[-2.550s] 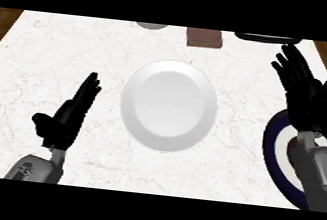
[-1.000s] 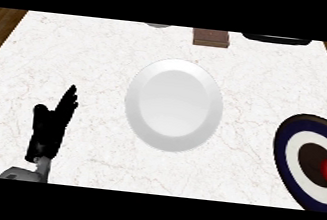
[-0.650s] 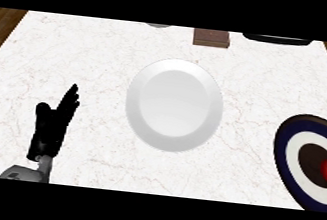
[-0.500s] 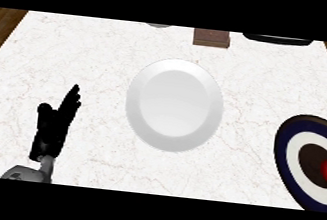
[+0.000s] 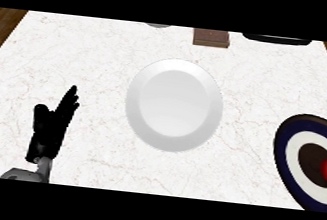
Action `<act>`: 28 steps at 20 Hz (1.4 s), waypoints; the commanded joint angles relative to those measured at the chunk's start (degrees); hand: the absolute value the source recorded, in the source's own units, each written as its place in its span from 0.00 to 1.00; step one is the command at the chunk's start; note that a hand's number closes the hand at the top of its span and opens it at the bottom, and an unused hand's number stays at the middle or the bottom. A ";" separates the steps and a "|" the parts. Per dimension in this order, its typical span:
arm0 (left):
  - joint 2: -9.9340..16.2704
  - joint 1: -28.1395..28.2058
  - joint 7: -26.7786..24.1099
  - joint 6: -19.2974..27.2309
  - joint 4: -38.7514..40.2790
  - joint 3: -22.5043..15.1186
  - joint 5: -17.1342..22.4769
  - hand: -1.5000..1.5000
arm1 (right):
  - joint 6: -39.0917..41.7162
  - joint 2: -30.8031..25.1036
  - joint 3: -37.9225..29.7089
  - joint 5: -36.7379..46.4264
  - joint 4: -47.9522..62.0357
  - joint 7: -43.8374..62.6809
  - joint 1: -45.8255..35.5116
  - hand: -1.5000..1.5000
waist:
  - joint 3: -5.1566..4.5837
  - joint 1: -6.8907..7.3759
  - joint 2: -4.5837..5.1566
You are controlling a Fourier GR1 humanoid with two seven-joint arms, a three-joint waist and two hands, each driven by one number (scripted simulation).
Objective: Pick the tomato from the plate and place it in the plate
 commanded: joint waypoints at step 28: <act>-4.89 -1.32 0.60 -5.56 0.78 6.78 -5.54 0.50 | -7.71 8.87 -6.07 18.58 15.07 -11.67 -7.70 1.00 | 0.01 -0.15 -0.01</act>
